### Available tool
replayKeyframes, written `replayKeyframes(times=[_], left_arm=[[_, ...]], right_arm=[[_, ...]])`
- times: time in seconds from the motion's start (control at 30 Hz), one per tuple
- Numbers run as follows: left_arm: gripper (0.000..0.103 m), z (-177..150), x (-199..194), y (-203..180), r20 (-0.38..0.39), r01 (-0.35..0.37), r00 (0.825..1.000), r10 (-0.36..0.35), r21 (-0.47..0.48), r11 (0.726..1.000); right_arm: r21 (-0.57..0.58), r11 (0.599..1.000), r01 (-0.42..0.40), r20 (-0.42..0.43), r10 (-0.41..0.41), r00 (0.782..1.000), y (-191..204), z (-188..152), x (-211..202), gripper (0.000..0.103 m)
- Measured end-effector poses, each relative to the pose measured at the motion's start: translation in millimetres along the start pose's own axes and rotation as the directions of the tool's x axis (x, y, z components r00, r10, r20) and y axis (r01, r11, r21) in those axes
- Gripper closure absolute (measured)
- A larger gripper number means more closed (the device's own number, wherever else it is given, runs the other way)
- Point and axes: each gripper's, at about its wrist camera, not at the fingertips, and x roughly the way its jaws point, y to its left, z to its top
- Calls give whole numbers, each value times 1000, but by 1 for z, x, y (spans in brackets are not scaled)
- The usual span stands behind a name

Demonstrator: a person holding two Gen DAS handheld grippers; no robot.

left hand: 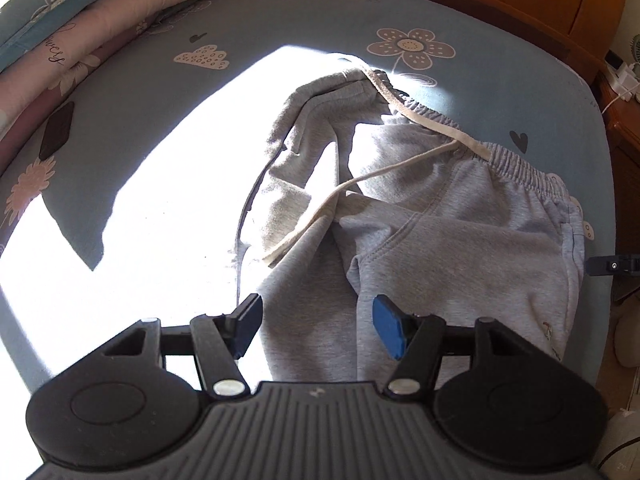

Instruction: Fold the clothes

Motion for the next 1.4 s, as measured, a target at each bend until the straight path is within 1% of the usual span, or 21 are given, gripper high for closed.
replayKeyframes(times=[0.1, 0.27, 0.47, 0.53, 0.57, 0.7, 0.8, 0.87, 0.97, 1.03, 1.1, 1.17, 1.2, 1.3, 1.4], left_arm=[[41, -22, -15, 16, 0, 1, 1000, -1, -105, 994], [41, -64, -38, 34, 1, -14, 1000, 14, -235, 972], [41, -122, -55, 56, -31, -33, 999, 23, -398, 917], [41, -138, -61, 61, -36, -44, 999, 31, -433, 900], [41, -147, -64, 64, -40, -60, 998, 47, -455, 888], [41, -175, -71, 74, -69, -105, 994, 81, -528, 843], [41, -196, -75, 75, -101, -136, 990, 95, -566, 813], [40, -207, -76, 73, -118, -147, 988, 96, -583, 799], [39, -217, -73, 62, -127, -136, 989, 74, -602, 787], [38, -221, -68, 50, -111, -89, 994, 25, -622, 778], [36, -224, -63, 38, -88, -33, 996, -31, -641, 767], [34, -226, -55, 25, -65, 24, 994, -88, -656, 754], [34, -226, -51, 19, -65, 37, 992, -105, -659, 751], [34, -223, -36, 4, -82, 48, 987, -135, -658, 751], [35, -215, -32, -2, -74, 46, 990, -120, -637, 770]], right_arm=[[-61, 998, -35, -31, 33, 999, 25, -5, -2, 68], [-173, 981, -92, -76, 79, 994, 75, -11, -7, 68], [-300, 946, -126, -116, 95, 989, 131, -14, -12, 68], [-334, 932, -141, -128, 103, 986, 147, -17, -15, 68], [-349, 925, -149, -134, 108, 985, 153, -19, -16, 68], [-440, 879, -184, -158, 126, 979, 183, -29, -16, 65], [-517, 830, -211, -187, 131, 973, 201, -41, -13, 64], [-562, 794, -231, -221, 126, 967, 204, -50, -12, 63], [-608, 755, -244, -257, 104, 961, 192, -61, -15, 62], [-643, 725, -249, -285, 76, 956, 180, -68, -15, 59], [-674, 694, -253, -307, 49, 950, 169, -73, -12, 59], [-701, 663, -264, -328, 29, 944, 162, -77, -9, 58], [-706, 654, -271, -338, 25, 941, 160, -79, -6, 57], [-712, 636, -297, -366, 26, 930, 159, -83, 0, 55], [-700, 634, -327, -381, 55, 923, 161, -82, 0, 55]])
